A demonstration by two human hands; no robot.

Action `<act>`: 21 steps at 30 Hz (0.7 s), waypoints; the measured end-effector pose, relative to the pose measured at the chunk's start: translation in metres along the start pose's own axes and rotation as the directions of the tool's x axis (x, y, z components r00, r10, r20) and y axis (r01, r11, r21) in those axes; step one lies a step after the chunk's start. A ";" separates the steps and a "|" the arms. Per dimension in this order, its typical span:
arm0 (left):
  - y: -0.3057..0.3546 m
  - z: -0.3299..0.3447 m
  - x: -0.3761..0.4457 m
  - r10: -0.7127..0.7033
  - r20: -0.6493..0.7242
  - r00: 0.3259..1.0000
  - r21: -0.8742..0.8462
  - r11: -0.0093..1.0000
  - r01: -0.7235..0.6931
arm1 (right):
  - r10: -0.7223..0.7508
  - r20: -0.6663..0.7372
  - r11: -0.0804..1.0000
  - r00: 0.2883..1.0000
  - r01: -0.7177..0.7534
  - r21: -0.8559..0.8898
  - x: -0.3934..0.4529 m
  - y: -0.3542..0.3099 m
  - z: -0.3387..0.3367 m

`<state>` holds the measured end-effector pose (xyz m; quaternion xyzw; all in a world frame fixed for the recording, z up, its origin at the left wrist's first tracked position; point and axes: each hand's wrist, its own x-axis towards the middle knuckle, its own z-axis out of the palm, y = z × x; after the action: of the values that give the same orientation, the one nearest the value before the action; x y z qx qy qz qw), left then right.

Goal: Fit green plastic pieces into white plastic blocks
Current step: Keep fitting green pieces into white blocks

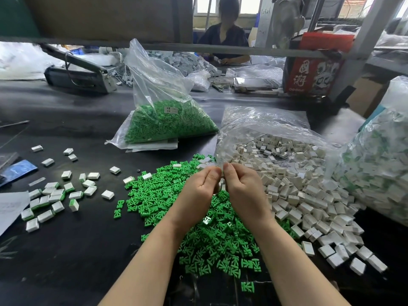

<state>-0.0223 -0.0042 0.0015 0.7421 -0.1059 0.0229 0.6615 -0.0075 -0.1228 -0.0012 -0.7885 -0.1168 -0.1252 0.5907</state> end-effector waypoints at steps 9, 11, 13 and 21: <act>0.000 0.001 0.000 0.028 0.050 0.998 -0.079 0.997 -0.024 | 0.070 -0.150 0.997 0.986 -0.065 0.036 -0.002 -0.003 0.006; 0.000 -0.014 0.001 0.024 -0.017 1.000 -0.106 0.994 -0.025 | 0.231 -0.323 0.961 0.918 -0.164 0.222 0.007 -0.001 -0.015; -0.003 -0.031 0.003 0.035 -0.132 0.991 -0.167 0.984 -0.057 | 0.346 -0.466 0.919 0.814 -0.192 0.345 0.014 0.006 -0.045; -0.007 -0.006 0.001 0.018 -0.002 1.000 -0.204 0.979 -0.018 | 0.147 0.048 0.944 0.988 -0.154 0.291 0.000 -0.010 0.000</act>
<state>-0.0192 0.0019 -0.0042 0.6693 -0.1144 0.0177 0.7340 -0.0110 -0.1203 0.0082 -0.7000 -0.0811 -0.0511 0.7076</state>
